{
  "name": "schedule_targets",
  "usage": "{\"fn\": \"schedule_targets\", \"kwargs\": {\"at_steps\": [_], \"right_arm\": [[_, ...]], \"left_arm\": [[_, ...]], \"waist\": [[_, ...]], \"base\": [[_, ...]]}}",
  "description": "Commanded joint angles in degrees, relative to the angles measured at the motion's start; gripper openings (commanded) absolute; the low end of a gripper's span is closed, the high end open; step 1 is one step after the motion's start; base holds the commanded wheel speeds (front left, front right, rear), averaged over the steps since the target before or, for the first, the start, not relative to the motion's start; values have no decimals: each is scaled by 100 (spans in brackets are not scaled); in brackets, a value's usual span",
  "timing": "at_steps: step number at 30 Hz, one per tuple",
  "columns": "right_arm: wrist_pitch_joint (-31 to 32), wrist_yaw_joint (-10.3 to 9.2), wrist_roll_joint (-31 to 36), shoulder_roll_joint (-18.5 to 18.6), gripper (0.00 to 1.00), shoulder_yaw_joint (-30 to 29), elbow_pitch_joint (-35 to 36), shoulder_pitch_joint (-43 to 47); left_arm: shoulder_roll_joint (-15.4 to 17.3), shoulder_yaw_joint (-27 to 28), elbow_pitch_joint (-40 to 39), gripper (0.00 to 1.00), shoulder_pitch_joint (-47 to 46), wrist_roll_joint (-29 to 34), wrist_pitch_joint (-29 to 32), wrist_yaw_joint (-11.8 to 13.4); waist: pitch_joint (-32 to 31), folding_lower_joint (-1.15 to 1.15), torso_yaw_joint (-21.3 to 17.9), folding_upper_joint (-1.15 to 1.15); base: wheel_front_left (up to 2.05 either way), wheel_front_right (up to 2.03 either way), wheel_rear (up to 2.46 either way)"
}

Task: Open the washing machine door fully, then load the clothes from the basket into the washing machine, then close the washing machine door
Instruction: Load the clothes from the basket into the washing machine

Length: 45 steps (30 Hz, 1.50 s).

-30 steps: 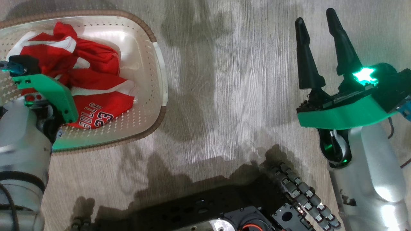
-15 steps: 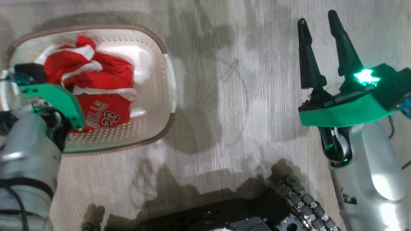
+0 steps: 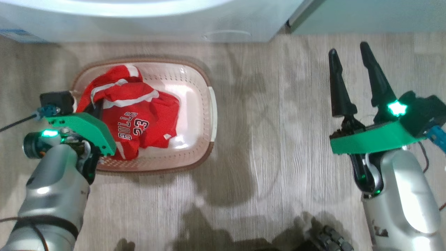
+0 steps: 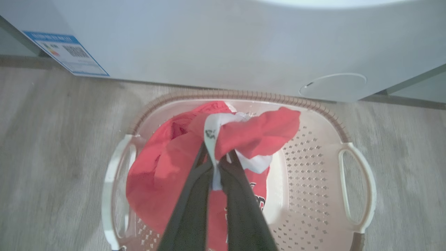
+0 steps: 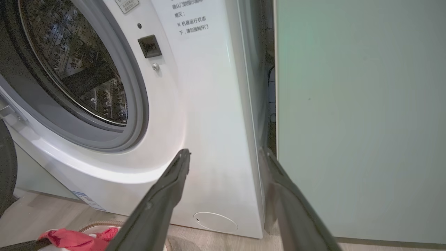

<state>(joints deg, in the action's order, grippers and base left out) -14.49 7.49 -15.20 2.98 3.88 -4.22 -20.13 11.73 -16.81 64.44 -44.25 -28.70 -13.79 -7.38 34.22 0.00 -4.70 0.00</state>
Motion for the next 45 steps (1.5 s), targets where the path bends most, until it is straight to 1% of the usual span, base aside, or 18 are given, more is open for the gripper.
{"fn": "schedule_targets", "kwargs": {"at_steps": [1, 3, 4, 15, 23, 29, 30, 37, 45], "right_arm": [[-51, 0, 50, -11, 100, 63, 100, 233], [-51, 0, 68, -11, 100, 26, 56, 310], [-51, 0, 68, -11, 100, 26, 56, 310], [6, 0, 82, -11, 100, -124, -107, 719], [94, 0, 57, -11, 100, -139, -99, 939], [167, 0, 77, -11, 100, -120, -121, 1073], [185, 0, 84, -11, 100, -116, -133, 1117], [238, 0, 92, -11, 100, -124, -161, 1340], [318, 0, 124, -11, 100, -227, -133, 1569]], "left_arm": [[184, 140, -338, 0, 208, -7, -101, 79], [190, 188, -688, 0, 349, 7, -113, 154], [190, 188, -688, 0, 349, 7, -113, 154], [369, 479, -3366, 0, 1489, 245, -119, 696], [615, 568, -5266, 0, 2317, 376, -22, 1093], [784, 563, -6400, 0, 2900, 487, 235, 1354], [814, 566, -6657, 0, 3081, 504, 325, 1443], [811, 537, -7216, 0, 3672, 530, 501, 1705], [767, 428, -7318, 0, 4018, 556, 573, 1838]], "waist": [[-395, 0, 199, 0], [-558, 0, 247, 0], [-558, 0, 247, 0], [-1352, 0, 410, 0], [-1777, 0, 339, 0], [-2055, 0, 270, 0], [-2143, 0, 254, 0], [-2443, 0, 215, 0], [-2754, 0, 231, 0]], "base": [[0, 0, 0], [0, 0, 0], [0, 0, 0], [0, 0, 0], [0, 0, 0], [0, 0, 0], [0, 0, 0], [0, 0, 0], [0, 0, 0]]}}
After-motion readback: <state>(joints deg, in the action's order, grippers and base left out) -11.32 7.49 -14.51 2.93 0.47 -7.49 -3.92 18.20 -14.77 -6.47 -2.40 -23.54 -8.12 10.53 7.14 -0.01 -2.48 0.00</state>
